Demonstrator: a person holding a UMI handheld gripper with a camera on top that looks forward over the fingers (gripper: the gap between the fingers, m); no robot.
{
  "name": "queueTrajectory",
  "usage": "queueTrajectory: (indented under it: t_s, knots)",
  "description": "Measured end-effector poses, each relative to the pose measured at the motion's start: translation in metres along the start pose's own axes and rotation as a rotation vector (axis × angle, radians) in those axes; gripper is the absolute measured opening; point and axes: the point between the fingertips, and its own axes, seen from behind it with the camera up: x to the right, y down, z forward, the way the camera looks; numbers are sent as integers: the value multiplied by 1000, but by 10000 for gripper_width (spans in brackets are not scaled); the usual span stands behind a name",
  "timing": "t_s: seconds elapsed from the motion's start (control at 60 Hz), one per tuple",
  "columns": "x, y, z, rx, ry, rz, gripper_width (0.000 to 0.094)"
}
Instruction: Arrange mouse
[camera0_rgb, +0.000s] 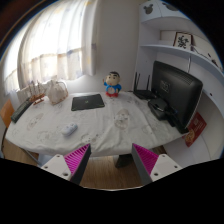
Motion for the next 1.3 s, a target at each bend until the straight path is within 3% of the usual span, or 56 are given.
queueTrajectory:
  t_s: [0.417,0.567,0.95,1.3]
  knots:
    - [-168,-3,28,18,-211,-84,851]
    - [-209,-7,40,30,-242,-96,855]
    - [-246,-13,139,107,-198,-54,852]
    - [-260,11,226,42,-169,-41,850]
